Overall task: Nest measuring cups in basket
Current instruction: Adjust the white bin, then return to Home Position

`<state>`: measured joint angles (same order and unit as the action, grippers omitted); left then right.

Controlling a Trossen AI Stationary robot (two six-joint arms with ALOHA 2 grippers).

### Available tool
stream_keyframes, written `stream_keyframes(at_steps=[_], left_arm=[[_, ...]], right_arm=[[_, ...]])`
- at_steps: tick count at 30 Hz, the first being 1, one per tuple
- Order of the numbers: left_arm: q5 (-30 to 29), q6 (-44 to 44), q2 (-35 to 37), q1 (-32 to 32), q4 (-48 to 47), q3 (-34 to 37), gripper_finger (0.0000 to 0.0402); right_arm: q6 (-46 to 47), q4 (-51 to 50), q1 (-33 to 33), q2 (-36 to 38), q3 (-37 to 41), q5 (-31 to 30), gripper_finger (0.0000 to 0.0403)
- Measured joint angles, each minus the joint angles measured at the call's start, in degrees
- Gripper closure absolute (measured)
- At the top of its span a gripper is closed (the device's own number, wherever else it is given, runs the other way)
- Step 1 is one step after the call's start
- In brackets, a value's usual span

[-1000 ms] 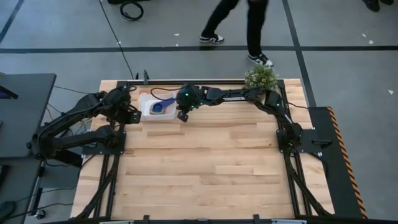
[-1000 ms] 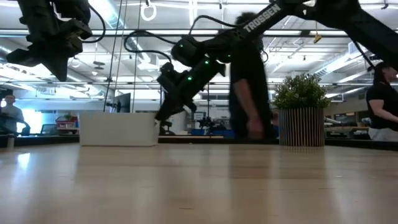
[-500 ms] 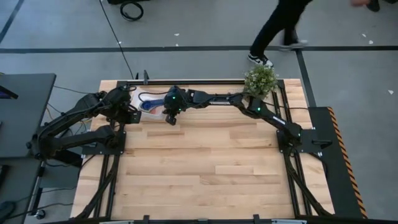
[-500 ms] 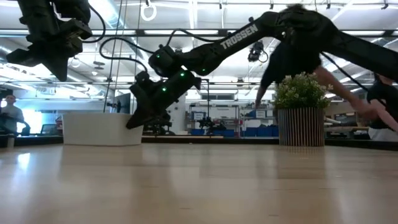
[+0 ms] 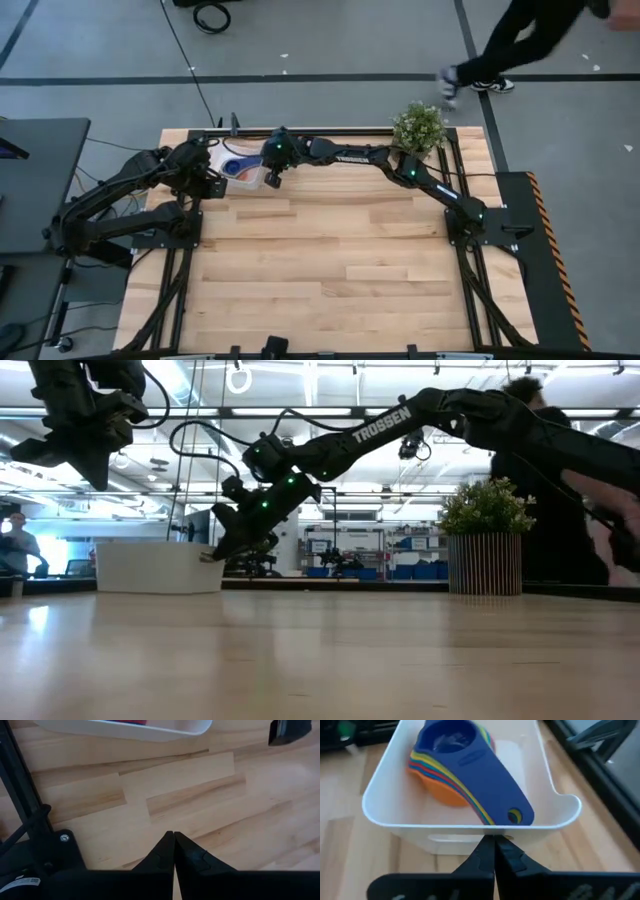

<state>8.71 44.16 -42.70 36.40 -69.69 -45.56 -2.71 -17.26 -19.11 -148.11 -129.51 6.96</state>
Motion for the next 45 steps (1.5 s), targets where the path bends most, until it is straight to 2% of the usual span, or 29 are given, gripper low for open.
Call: stream_keyframes(at_steps=[4,8,19,26,34,38,45], left_arm=[[0.0,0.0,0.0,0.0,0.0,0.0,0.0388],[-0.1,0.0,0.0,0.0,0.0,0.0,0.0388],[-1.0,-1.5,0.0,0.0,0.0,0.0,0.0388],[-2.4,-4.3,0.1,0.0,1.1,0.0,0.0388],[-0.8,-11.2,0.4,0.0,10.4,-0.9,0.0388],[-0.3,-15.3,0.4,0.0,12.8,-4.3,0.0388],[-0.2,-25.2,0.5,0.0,12.8,-14.6,0.0388]], right_arm=[[-0.1,2.5,-0.5,0.0,0.0,-3.0,0.0403],[-0.1,5.4,-1.0,0.0,0.0,-3.4,0.0403],[-5.0,2.3,-1.0,1.6,0.1,-7.2,0.0403],[-11.5,-5.8,0.5,11.4,0.0,-9.6,0.0403],[-15.0,-13.4,2.2,23.8,0.0,-16.4,0.0403],[-15.0,-17.7,2.9,28.8,0.0,-18.0,0.0403],[-15.5,-24.1,3.9,36.9,0.0,-19.4,0.0397]])
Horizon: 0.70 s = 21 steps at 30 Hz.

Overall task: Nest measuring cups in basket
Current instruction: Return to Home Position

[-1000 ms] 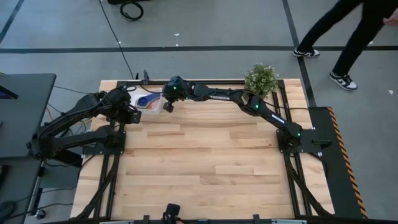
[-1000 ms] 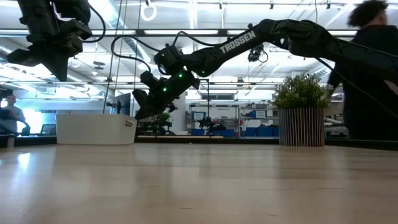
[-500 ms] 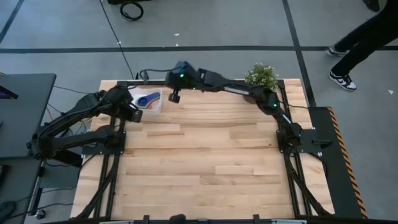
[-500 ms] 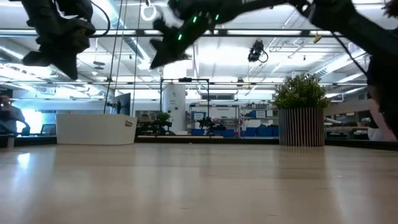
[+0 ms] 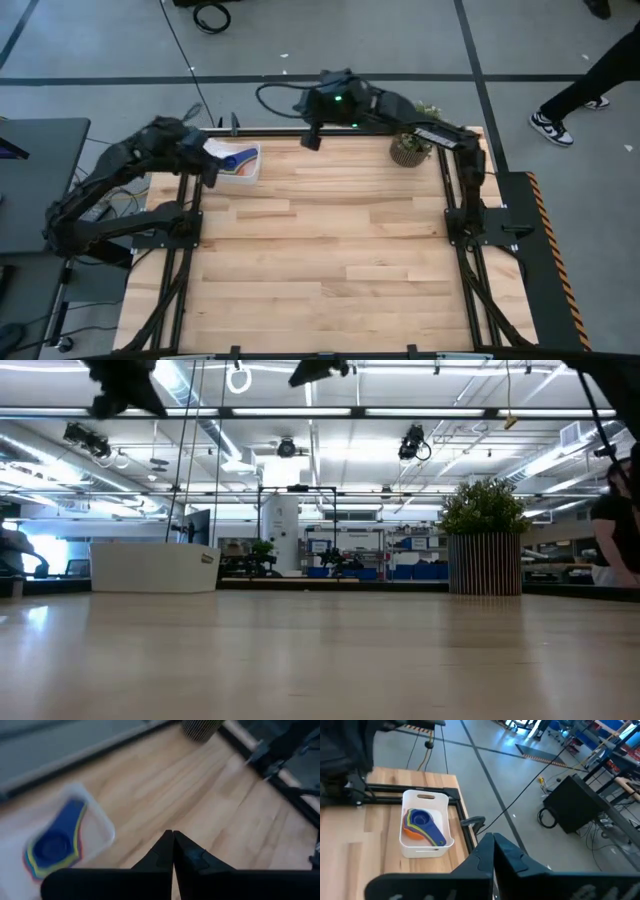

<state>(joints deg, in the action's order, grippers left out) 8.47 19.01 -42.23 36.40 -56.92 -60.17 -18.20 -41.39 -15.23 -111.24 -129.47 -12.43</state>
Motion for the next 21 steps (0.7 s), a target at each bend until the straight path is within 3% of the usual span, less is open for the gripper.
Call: stream_keyframes(at_steps=[9,14,21], left_arm=[[0.0,-9.4,3.6,0.0,-0.7,-13.5,0.0388],[0.0,-11.3,7.4,0.0,-0.9,-15.3,0.0388],[0.0,-11.8,12.3,0.0,-0.8,-16.6,0.0388]], right_arm=[[1.6,-6.7,2.1,8.8,0.0,0.0,0.0391],[2.5,-7.4,3.4,11.8,0.0,0.0,0.0394],[11.8,-15.8,5.1,15.0,0.0,0.2,0.0383]])
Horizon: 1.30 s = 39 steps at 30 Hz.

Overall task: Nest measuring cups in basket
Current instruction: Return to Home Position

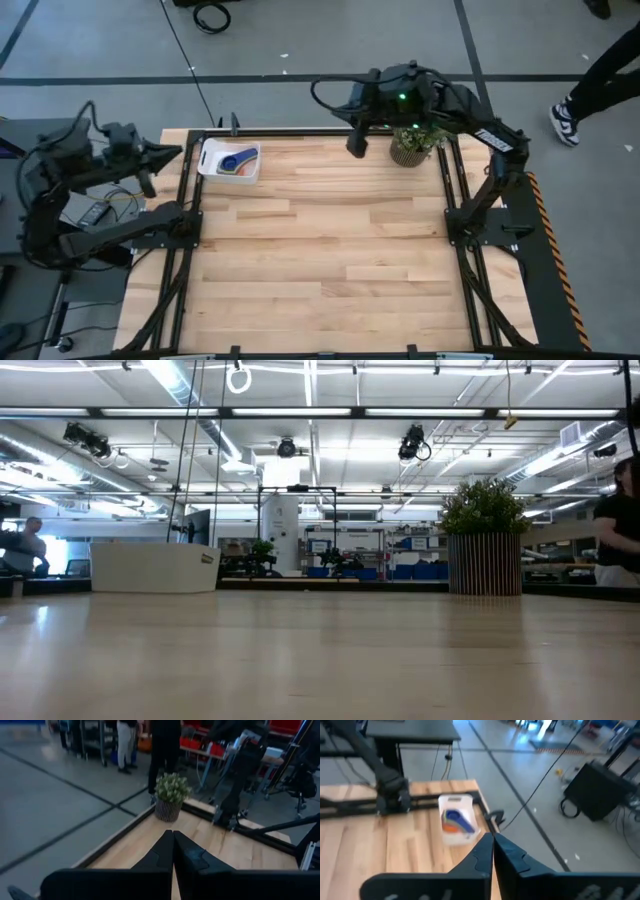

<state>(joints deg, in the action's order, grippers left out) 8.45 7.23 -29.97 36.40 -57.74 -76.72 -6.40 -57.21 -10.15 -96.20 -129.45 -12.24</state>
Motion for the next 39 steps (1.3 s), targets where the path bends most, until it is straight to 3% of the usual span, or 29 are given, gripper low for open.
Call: stream_keyframes(at_steps=[9,15,24,30,39], left_arm=[[-1.3,-0.6,5.3,0.0,0.0,-3.3,0.0388],[-6.2,-0.3,10.4,0.0,-2.4,-3.4,0.0388],[-6.3,1.5,18.7,0.0,-5.3,-3.4,0.0388],[-6.3,1.2,23.7,0.0,-6.0,-3.4,0.0388],[-6.3,-0.8,25.3,0.0,-10.6,-3.3,0.0388]], right_arm=[[3.9,-13.4,0.0,7.3,0.0,0.0,0.0381],[3.9,-17.7,0.0,13.3,0.0,0.2,0.0381],[3.4,-20.6,0.0,23.3,2.7,1.8,0.0381],[5.4,-20.4,0.0,32.2,9.0,1.8,0.0381],[9.6,-16.0,0.0,47.6,26.3,1.7,0.0381]])
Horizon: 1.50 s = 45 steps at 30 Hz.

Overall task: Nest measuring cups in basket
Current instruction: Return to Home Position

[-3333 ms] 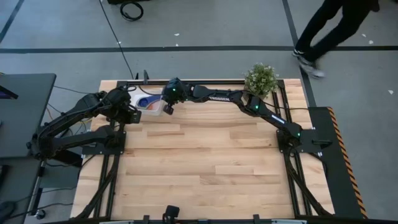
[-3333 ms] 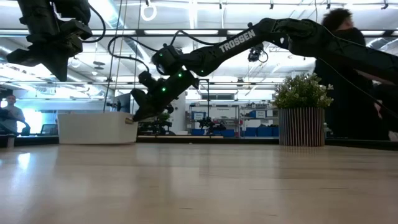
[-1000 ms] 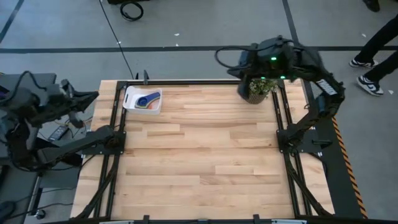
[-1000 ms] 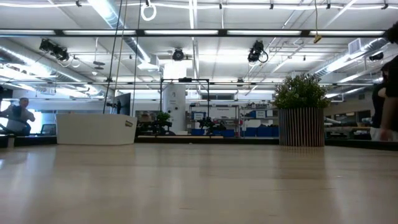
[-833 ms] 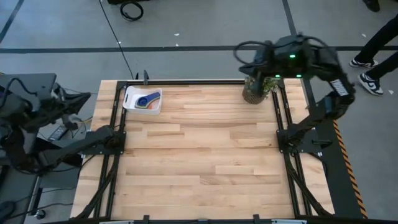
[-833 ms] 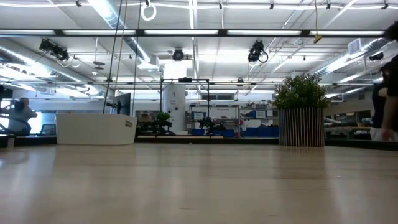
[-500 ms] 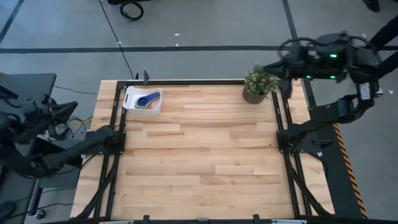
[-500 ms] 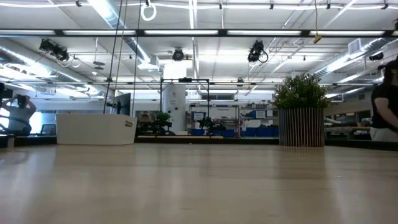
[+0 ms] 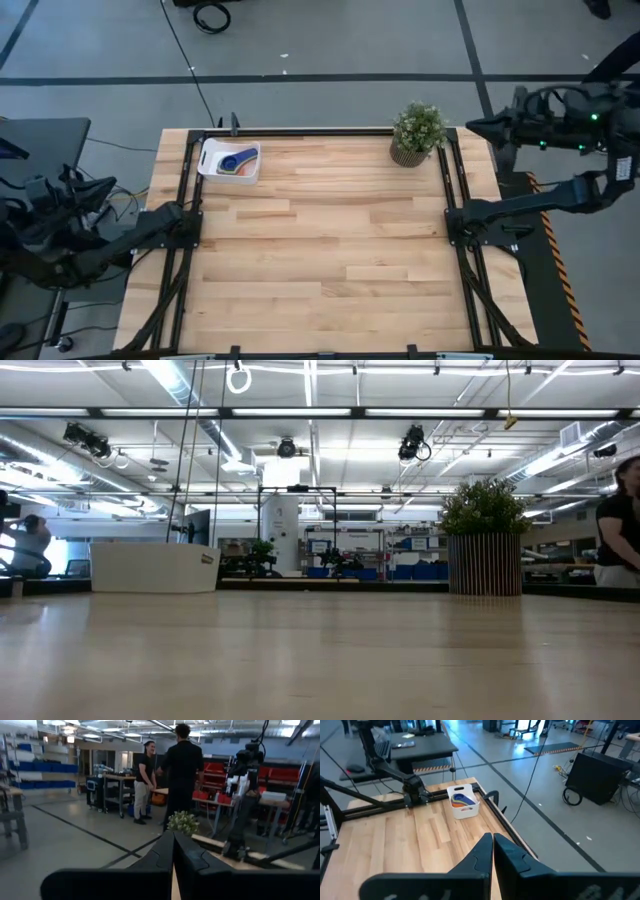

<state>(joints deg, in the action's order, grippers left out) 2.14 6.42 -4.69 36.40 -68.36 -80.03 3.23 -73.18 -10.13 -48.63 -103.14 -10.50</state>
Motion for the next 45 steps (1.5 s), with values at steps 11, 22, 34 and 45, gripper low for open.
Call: stream_keyframes(at_steps=[11,22,34,45], left_arm=[[-0.3,-2.9,0.0,0.0,-1.9,-3.6,0.0388],[1.1,-2.6,2.3,0.4,-7.2,-6.2,0.0388],[2.1,-4.2,4.3,3.0,-10.4,-11.1,0.0388],[8.4,-8.6,4.3,5.2,3.5,1.3,0.0388]], right_arm=[[5.2,6.4,0.0,19.7,19.6,-1.7,0.0381],[5.4,16.8,-0.1,33.9,35.8,-1.7,0.0381],[5.1,26.8,-0.1,42.3,50.6,-1.4,0.0381],[3.1,51.2,-0.1,42.5,70.8,2.5,0.0381]])
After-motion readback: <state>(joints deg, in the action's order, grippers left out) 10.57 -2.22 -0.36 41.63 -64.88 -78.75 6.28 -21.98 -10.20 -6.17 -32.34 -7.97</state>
